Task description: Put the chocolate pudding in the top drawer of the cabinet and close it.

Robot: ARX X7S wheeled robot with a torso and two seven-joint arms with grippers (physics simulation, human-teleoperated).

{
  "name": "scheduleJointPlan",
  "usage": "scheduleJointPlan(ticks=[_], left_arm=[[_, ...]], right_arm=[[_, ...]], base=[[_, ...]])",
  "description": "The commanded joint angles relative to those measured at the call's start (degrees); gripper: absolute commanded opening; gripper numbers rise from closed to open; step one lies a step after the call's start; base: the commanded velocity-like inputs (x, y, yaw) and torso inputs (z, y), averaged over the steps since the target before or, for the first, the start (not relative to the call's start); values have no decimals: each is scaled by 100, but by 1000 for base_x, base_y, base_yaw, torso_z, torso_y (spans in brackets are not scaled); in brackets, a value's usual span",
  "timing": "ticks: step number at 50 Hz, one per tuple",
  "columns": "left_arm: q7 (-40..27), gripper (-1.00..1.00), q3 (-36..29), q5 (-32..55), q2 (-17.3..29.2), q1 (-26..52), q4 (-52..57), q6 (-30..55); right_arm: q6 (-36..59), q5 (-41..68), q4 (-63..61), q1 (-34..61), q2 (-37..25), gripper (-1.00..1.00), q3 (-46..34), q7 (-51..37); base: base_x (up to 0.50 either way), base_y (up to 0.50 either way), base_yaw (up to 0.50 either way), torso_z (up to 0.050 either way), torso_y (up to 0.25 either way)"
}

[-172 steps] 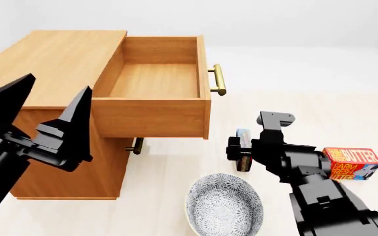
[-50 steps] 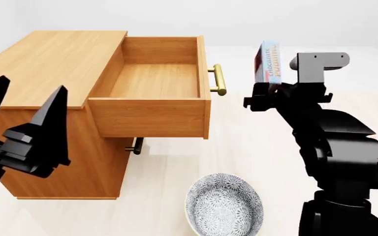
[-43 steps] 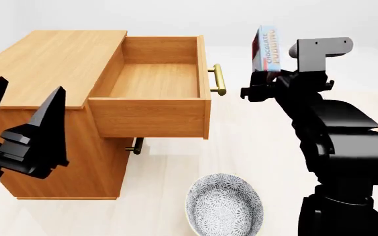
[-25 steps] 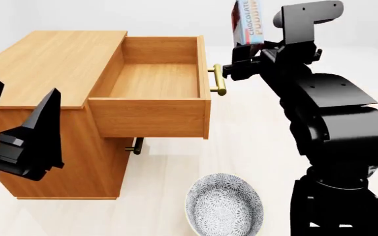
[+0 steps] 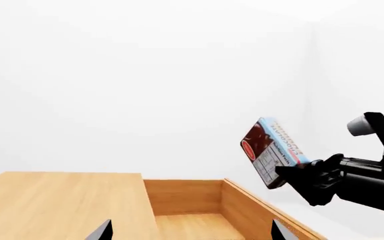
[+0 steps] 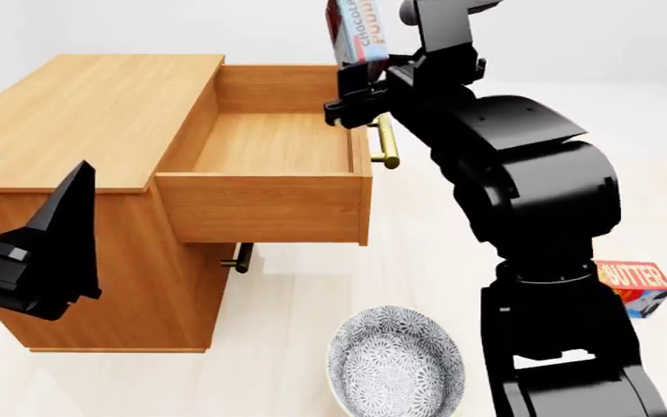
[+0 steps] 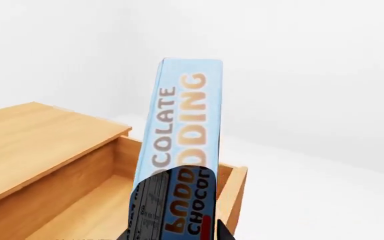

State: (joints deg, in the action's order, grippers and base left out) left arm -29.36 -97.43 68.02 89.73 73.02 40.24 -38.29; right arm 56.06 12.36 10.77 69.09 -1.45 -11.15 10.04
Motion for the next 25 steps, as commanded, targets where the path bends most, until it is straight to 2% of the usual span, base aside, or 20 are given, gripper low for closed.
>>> scheduleJointPlan(ticks=[1,11,21,25], left_arm=[[100,100,-86,48,-150,-123,-266,-196],[105,100,-127,68,-594,-221,-710,-316],[138,100,-154,30,-321,-279,-470,-375],[146,100,-157,33,-360,-297,-523,-401]], right_arm=[[-441,497,722,293,88,-100,-490,36],[-653,964,1019,431,64,-100,-844,32],[-788,1223,1288,502,24,-100,-1128,44],[-813,1286,1432,536,11,-100,-1235,64]], base=[[0,0,0,0,0],[0,0,0,0,1],[0,0,0,0,0],[0,0,0,0,0]])
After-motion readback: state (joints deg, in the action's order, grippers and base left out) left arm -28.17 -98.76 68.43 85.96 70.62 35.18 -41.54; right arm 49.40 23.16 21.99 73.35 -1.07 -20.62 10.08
